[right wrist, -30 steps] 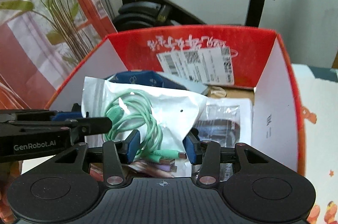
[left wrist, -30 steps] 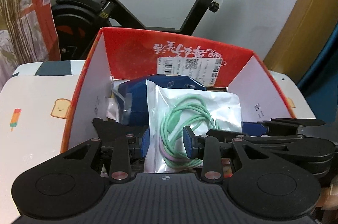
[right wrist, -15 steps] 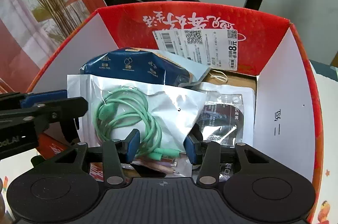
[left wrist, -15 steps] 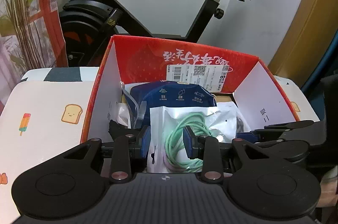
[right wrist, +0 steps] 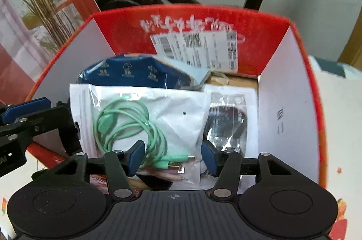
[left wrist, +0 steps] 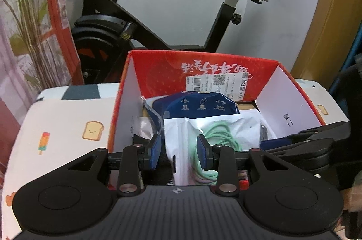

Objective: Organize soft objects
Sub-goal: 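Lower the cable bag into the box and open both grippers, then move both grippers down to the black eye mask beside the box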

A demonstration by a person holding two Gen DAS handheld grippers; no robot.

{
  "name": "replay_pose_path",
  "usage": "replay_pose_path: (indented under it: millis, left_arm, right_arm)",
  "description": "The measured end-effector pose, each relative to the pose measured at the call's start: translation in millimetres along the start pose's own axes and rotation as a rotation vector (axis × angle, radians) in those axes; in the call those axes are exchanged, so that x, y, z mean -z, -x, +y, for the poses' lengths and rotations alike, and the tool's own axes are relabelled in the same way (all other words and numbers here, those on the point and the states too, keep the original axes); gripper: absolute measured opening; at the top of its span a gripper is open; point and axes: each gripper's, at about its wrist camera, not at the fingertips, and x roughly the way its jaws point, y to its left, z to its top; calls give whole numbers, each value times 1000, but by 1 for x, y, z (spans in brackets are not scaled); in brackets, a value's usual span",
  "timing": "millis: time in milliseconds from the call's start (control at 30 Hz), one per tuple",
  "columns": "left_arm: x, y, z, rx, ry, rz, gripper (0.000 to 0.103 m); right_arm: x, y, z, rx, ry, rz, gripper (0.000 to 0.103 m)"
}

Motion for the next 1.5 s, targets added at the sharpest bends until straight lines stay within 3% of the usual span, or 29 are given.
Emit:
replay_pose_path:
  millis: [100, 167, 267, 333, 367, 467, 567, 800, 967, 1300, 1500]
  left_arm:
    - [1, 7, 2, -12, 9, -15, 67]
    - [1, 15, 5, -8, 22, -38, 72]
    - [2, 28, 5, -16, 23, -73, 82]
    - [2, 35, 5, -23, 24, -90, 101]
    - [2, 39, 5, -25, 27, -98, 102]
    - [4, 51, 3, -50, 22, -129, 103]
    - [5, 60, 0, -76, 7, -142, 103]
    - [13, 81, 1, -111, 5, -166, 103]
    - [26, 95, 5, -136, 11, -187, 103]
    - [72, 119, 23, -184, 61, -198, 103]
    - [105, 119, 37, -173, 128, -168, 103]
  right_arm:
    - [2, 15, -1, -48, -17, -51, 60]
    - [4, 26, 0, -70, -7, -81, 66]
    - [7, 41, 4, -48, 19, -128, 84]
    - [9, 51, 5, -43, 28, -163, 92]
    - [10, 55, 6, -37, 33, -178, 96]
    - [14, 66, 6, -40, 35, -207, 103]
    - [17, 73, 2, -67, 19, -215, 103]
    - [30, 91, -3, -5, -1, -272, 103]
    - [47, 102, -5, -6, 8, -317, 103]
    - [90, 126, 5, 4, 114, -439, 103]
    - [118, 123, 5, -16, 100, -455, 103]
